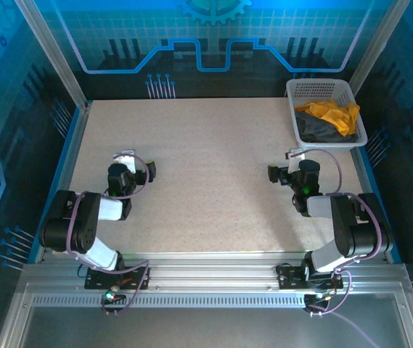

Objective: Fold and stack the t-shirts

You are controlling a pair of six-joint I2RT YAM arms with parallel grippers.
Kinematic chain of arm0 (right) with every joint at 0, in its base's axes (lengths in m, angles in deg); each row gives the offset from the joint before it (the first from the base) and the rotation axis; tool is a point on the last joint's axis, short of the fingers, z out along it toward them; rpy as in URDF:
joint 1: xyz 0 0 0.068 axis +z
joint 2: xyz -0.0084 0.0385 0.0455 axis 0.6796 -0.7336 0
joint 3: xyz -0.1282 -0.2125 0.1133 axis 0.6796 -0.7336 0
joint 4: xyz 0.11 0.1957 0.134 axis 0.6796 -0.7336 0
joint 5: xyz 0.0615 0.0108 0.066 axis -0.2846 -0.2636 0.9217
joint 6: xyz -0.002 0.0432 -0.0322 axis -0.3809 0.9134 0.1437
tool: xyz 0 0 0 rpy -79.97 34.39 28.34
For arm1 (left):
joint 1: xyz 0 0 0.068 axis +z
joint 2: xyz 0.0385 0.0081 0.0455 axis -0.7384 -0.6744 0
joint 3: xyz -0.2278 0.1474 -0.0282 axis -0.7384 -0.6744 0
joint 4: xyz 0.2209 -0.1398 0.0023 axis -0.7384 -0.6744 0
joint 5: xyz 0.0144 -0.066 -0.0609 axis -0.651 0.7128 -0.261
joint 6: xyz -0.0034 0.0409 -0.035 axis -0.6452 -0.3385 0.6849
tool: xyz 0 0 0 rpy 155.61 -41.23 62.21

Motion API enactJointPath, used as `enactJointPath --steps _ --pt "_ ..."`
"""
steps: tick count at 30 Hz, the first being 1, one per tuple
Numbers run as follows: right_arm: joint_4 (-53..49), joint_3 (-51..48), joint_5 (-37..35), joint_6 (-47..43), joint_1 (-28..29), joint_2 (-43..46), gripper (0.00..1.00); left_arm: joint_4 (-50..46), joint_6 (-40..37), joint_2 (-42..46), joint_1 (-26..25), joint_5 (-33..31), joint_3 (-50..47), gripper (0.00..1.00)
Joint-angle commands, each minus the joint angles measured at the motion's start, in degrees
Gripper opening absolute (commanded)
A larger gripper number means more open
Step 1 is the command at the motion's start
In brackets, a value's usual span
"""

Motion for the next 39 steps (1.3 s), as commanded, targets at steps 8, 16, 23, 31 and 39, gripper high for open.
enactJointPath --steps 8,16,23,31,39 --pt "-15.59 7.59 -9.34 -0.67 3.85 10.67 1.00 -5.93 -1.78 10.02 -3.19 -8.48 0.58 0.99" --pt "-63.81 49.09 -4.81 26.11 2.22 16.31 1.00 -51.14 29.25 29.84 -9.26 -22.51 27.33 0.99" --pt "-86.89 82.69 -18.79 28.35 -0.96 -9.67 0.94 -72.06 37.29 9.89 -7.23 3.06 57.89 0.99" --pt "-94.22 103.04 -18.50 31.71 -7.82 -31.56 0.95 -72.33 38.06 3.21 -18.63 11.53 66.93 0.88" --pt "-97.62 113.89 -17.53 28.91 -11.03 -45.88 0.95 -71.75 40.35 5.69 -22.71 13.05 61.62 0.76"
